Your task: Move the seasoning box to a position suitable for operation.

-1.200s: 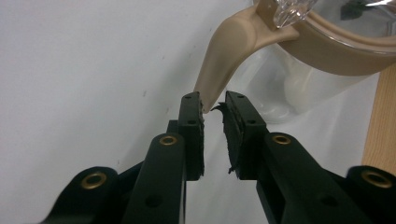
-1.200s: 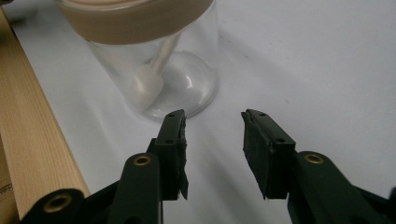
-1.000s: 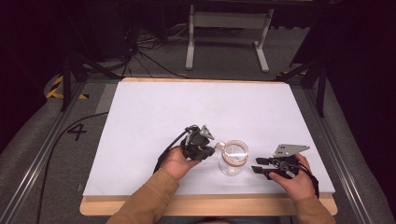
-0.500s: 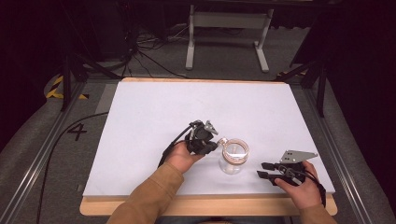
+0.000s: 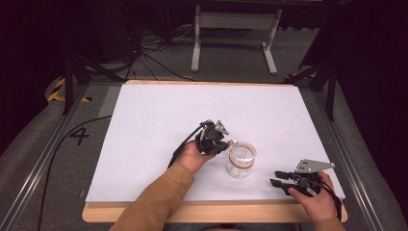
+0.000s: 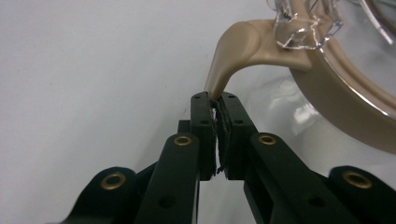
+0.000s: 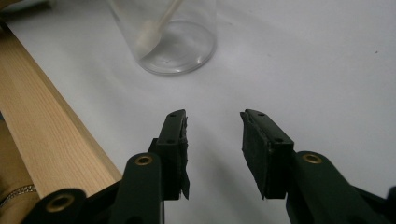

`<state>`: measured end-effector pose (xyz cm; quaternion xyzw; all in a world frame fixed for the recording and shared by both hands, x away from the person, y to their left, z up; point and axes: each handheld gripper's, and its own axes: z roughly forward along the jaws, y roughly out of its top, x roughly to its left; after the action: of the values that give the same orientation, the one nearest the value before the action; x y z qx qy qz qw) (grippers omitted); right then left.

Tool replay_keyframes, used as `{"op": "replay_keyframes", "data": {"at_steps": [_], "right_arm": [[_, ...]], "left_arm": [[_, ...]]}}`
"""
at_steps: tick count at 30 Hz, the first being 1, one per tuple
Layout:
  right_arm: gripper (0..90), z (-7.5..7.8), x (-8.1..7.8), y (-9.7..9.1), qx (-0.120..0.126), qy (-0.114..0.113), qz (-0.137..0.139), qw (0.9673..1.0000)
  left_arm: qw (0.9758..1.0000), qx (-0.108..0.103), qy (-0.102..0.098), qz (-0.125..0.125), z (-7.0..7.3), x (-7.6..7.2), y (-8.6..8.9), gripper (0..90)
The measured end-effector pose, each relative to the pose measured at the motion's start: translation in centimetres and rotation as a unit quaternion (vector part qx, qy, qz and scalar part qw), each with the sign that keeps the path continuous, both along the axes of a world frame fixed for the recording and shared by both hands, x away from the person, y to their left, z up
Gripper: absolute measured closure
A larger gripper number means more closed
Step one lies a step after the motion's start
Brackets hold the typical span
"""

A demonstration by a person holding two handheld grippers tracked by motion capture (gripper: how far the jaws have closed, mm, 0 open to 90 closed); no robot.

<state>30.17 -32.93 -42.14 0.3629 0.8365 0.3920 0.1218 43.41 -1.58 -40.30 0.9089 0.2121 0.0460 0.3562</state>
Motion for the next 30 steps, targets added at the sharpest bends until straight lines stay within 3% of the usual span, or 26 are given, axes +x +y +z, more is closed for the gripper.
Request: {"op": "replay_keyframes", "data": {"at_steps": [4,11,16,18,21,24,30], "right_arm": [[62.4,0.0,0.4,0.7,-0.005,-0.004,0.011,0.9999],[69.5,0.1,1.9,2.2,-0.015,-0.010,0.039,0.9991],[66.1,-0.1,3.0,3.5,-0.024,-0.007,0.074,0.9969],[66.7,-0.1,3.4,4.1,-0.040,-0.013,0.083,0.9956],[74.6,-0.1,4.0,4.4,-0.059,-0.029,0.073,0.9951],[82.5,0.1,4.6,4.5,-0.055,-0.037,0.062,0.9959],[86.8,0.0,5.8,5.1,-0.066,-0.050,0.050,0.9953]], "left_arm": [[1.0000,0.005,-0.007,0.004,0.7,-0.3,1.1,81.0],[0.9996,-0.015,-0.003,0.023,2.3,-1.6,4.1,85.3],[0.9993,-0.015,-0.002,0.034,2.5,-2.2,5.5,85.3],[0.9990,-0.014,-0.001,0.043,2.3,-2.5,6.0,85.4],[0.9986,-0.015,0.001,0.051,2.2,-2.7,6.7,85.4],[0.9982,-0.014,0.001,0.059,2.1,-3.0,7.3,85.4],[0.9972,-0.015,0.003,0.073,1.9,-3.5,8.5,85.0]]}}
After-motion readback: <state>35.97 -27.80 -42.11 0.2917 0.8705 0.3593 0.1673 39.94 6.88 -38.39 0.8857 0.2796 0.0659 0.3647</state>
